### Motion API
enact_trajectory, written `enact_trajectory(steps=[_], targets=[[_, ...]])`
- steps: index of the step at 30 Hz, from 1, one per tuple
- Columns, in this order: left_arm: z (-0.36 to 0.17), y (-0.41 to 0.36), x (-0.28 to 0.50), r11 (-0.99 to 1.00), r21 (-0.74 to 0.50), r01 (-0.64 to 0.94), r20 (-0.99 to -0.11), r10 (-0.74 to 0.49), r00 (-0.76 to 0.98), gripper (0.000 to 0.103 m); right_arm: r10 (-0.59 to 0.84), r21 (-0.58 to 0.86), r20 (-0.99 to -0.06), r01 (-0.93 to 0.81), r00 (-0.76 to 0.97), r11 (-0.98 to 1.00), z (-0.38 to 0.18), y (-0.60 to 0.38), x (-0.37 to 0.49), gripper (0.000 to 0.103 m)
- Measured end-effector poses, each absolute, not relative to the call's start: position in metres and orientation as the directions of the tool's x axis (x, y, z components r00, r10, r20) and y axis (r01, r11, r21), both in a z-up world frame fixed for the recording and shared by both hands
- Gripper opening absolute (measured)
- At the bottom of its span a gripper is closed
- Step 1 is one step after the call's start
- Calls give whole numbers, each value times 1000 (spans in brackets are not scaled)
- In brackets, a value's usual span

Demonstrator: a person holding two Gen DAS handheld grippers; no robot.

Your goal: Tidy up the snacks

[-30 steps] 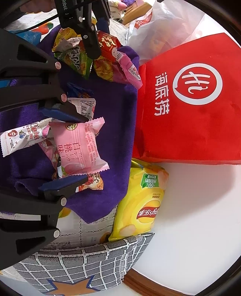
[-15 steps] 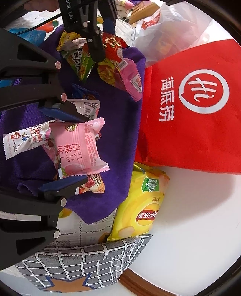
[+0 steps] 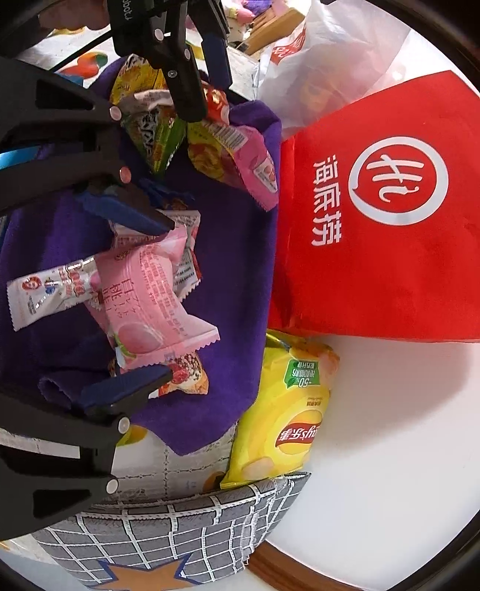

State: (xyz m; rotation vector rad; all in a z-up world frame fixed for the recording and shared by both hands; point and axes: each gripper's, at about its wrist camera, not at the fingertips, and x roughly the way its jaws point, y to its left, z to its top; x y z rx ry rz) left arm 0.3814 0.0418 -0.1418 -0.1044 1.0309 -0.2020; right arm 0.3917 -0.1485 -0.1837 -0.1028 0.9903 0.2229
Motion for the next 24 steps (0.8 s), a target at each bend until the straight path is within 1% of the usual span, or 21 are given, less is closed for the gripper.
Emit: enact_trajectory(steps=[5, 8, 12, 15, 21, 24], targets=[[-135, 45, 378, 975, -190, 114, -840, -221, 495, 75, 106, -10, -834, -207, 541, 978, -176, -149, 388, 81], [-129, 47, 374, 977, -182, 113, -840, -214, 499, 76, 98, -12, -836, -196, 540, 981, -171, -151, 384, 81], [-118, 44, 366, 975, -182, 128, -830, -222, 513, 81, 121, 23, -829, -183, 546, 983, -158, -154, 372, 81], [-110, 42, 361, 975, -175, 139, -826, -222, 518, 81, 115, 23, -820, -168, 560, 985, -147, -154, 362, 81], [-82, 38, 337, 973, -166, 162, -798, -229, 558, 81, 129, 49, -770, -143, 625, 988, -107, -162, 328, 81], [-69, 37, 318, 972, -166, 167, -783, -233, 576, 81, 95, 17, -756, -126, 648, 992, -87, -163, 309, 81]])
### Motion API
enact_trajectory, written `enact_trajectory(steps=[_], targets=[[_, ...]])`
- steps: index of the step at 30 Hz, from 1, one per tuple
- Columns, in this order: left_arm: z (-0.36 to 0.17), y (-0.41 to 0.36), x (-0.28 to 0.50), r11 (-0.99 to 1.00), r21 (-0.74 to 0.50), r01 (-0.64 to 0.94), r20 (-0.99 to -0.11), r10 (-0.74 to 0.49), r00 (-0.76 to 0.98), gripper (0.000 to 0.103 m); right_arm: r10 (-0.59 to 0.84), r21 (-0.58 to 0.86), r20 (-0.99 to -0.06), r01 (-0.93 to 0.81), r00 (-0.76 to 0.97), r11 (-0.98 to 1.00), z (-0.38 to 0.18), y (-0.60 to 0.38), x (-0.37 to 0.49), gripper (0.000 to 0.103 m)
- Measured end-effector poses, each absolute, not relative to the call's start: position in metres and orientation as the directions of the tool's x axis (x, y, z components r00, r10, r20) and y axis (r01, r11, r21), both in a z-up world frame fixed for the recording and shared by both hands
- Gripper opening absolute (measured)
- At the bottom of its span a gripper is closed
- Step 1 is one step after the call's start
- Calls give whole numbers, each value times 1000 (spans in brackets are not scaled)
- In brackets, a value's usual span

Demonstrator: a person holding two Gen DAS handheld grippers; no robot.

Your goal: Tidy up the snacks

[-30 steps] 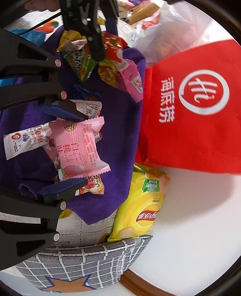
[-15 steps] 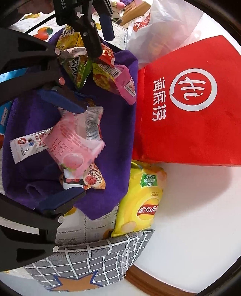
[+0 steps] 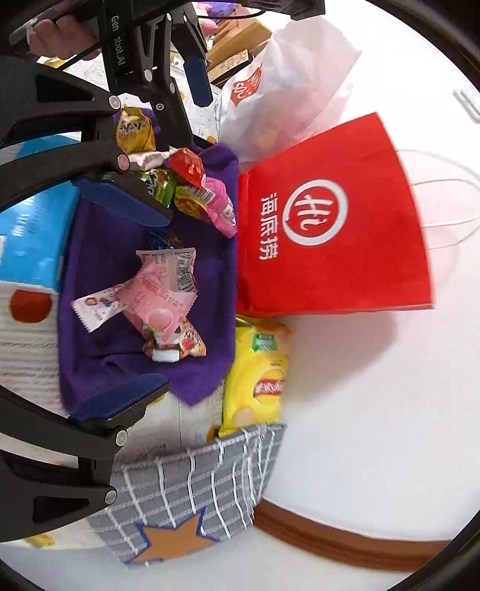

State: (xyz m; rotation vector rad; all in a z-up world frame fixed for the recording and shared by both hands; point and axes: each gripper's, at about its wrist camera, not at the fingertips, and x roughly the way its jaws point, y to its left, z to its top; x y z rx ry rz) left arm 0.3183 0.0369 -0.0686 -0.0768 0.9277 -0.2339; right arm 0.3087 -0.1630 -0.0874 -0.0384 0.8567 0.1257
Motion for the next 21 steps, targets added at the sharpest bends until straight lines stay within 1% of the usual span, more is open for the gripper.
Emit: enact_trajectory(steps=[3, 7, 15, 20, 21], targets=[[-56, 36, 295, 973, -158, 165, -771, -226, 595, 81, 78, 5, -736, -110, 673, 994, -72, -165, 289, 81], [-42, 37, 260, 978, -140, 156, -760, -208, 616, 82, 86, 34, -720, -88, 689, 996, -54, -173, 254, 81], [-16, 38, 184, 986, -122, 115, -709, -168, 685, 87, 70, 32, -695, -67, 716, 997, -31, -181, 183, 81], [-4, 38, 142, 991, -108, 83, -680, -134, 721, 88, 76, 34, -685, -73, 725, 997, -23, -186, 142, 81], [-1, 37, 133, 991, -108, 81, -672, -133, 729, 90, 78, 33, -682, -76, 728, 997, -22, -187, 134, 81]])
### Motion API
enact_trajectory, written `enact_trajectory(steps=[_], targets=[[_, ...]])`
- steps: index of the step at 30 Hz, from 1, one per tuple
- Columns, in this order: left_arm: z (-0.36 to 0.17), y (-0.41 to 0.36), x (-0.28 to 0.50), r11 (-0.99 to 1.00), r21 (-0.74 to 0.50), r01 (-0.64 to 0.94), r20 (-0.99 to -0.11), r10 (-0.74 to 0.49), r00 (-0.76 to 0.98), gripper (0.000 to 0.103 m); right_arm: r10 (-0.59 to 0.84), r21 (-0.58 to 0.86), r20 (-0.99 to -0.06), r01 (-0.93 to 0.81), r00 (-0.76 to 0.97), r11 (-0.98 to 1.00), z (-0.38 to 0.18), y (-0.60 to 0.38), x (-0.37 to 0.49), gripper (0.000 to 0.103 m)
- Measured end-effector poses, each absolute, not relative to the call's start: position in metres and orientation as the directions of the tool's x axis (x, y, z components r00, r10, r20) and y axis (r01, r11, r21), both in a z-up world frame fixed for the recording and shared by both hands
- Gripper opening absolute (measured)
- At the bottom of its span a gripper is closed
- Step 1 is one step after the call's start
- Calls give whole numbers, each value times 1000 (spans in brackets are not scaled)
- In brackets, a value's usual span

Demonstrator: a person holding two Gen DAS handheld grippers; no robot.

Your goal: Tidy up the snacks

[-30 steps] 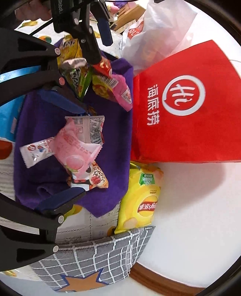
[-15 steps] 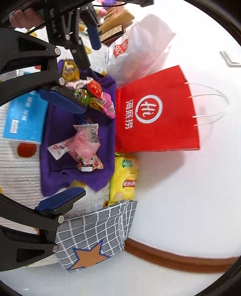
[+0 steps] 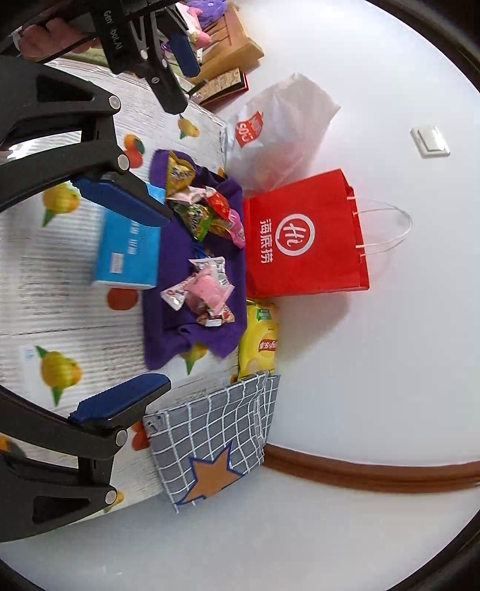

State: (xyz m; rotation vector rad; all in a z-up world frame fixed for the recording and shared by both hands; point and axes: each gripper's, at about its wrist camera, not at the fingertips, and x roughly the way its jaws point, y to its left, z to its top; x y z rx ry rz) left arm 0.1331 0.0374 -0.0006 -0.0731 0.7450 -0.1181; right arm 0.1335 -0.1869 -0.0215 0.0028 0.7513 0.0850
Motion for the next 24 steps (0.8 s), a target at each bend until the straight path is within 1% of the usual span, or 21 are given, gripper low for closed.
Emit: enact_trajectory(steps=[3, 6, 8, 12, 15, 19, 24], targets=[[8, 36, 108, 991, -109, 73, -642, -126, 757, 95, 86, 40, -667, -79, 740, 996, -18, -189, 111, 82], [14, 35, 84, 991, -117, 66, -611, -124, 782, 100, 86, 47, -637, -73, 766, 996, -14, -192, 87, 90], [17, 34, 70, 992, -119, 52, -592, -113, 798, 102, 91, 55, -615, -73, 783, 996, -10, -195, 71, 93], [16, 31, 50, 993, -115, 40, -580, -100, 808, 102, 79, 56, -600, -56, 796, 997, -7, -201, 47, 99], [15, 31, 36, 992, -122, 40, -575, -103, 812, 102, 63, 39, -590, -50, 805, 998, -8, -205, 32, 100], [17, 27, 22, 992, -116, 47, -565, -105, 818, 102, 58, 40, -596, -43, 801, 998, -9, -209, 21, 100], [20, 22, 13, 993, -106, 55, -557, -105, 824, 102, 57, 37, -582, -44, 811, 998, -5, -210, 12, 100]])
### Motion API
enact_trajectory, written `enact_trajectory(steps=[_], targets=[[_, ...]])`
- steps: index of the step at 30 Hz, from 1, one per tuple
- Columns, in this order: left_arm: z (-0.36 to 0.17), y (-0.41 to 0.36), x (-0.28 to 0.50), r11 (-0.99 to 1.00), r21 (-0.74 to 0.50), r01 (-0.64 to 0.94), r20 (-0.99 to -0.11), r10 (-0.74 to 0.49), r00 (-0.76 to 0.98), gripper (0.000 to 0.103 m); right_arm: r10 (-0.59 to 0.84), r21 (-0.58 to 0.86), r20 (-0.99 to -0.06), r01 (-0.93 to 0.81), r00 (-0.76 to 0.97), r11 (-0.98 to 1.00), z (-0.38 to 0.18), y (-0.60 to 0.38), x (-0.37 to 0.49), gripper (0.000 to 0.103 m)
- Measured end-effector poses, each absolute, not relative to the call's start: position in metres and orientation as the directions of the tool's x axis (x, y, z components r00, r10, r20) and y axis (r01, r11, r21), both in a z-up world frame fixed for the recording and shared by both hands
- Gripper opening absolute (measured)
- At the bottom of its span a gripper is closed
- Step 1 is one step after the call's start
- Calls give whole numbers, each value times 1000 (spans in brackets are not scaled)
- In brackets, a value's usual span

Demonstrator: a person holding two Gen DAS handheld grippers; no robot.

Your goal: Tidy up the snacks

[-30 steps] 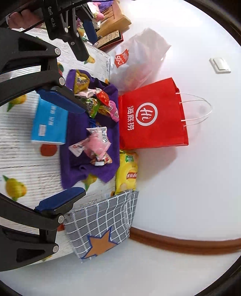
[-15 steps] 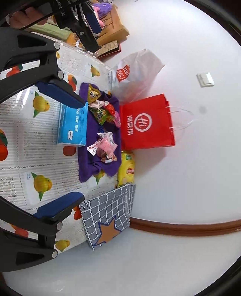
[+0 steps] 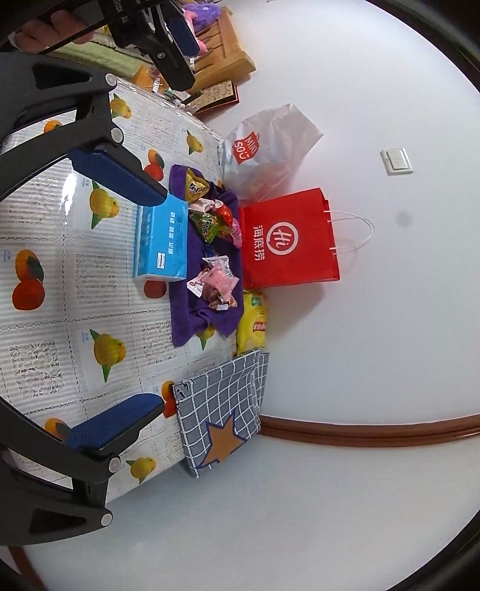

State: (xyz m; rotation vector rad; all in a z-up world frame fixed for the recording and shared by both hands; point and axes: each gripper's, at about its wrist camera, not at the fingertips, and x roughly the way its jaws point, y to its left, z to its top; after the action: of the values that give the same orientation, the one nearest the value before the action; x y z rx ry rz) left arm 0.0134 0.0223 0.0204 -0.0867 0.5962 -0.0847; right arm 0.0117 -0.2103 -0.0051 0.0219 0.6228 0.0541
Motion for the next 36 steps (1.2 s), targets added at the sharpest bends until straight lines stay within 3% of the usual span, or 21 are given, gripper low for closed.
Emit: enact_trajectory(steps=[36], targets=[[24, 16, 2, 992, -96, 81, -553, -121, 824, 102, 78, 42, -570, -65, 818, 997, -2, -204, 5, 100]])
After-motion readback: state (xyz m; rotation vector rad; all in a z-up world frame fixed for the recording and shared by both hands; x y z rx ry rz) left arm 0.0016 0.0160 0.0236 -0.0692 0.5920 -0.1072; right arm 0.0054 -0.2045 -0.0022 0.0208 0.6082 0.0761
